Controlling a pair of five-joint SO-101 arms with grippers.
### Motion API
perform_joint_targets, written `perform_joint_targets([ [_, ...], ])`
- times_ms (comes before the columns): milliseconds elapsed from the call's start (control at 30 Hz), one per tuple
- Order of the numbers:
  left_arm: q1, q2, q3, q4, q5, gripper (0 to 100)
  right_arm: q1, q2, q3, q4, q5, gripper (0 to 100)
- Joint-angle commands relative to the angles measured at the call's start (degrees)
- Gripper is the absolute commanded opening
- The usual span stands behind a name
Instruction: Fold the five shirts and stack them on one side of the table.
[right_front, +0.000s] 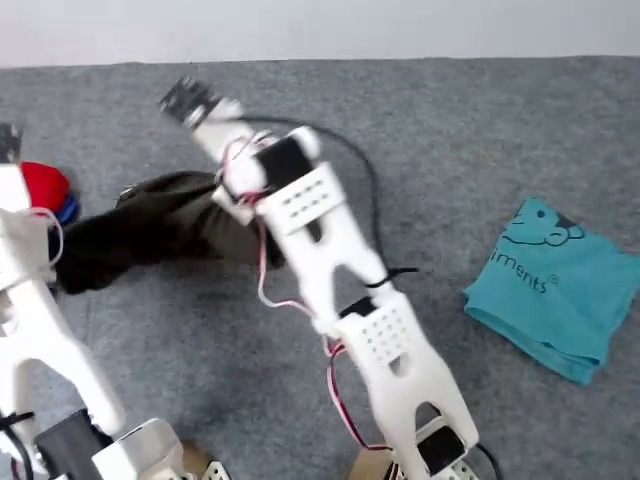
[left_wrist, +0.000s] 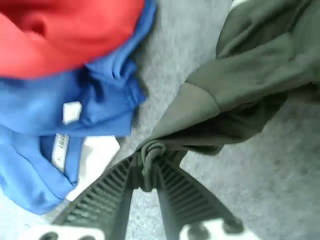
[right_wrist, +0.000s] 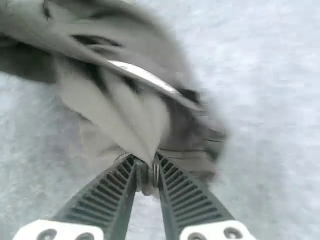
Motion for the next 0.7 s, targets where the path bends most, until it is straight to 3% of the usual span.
perform_joint_targets([
  [0, 2.73, -2.73, -11.47, 4.57, 3.08, 0, 5.67, -10.59, -3.08, 2.42, 0.70, 0.9],
  [233, 3.87, -2.37, -25.71, 6.51, 9.67, 0, 17.45, -22.29, -3.08, 2.42, 0.70, 0.9],
  [400, 3.78, -2.73, -28.88, 6.51, 12.40, 0, 24.66, -28.53, -3.08, 2.42, 2.81, 0.9],
  [667, 3.96, -2.11, -28.44, 12.84, 12.48, 1, 28.18, -29.93, -0.88, 2.42, 4.75, 1.0],
])
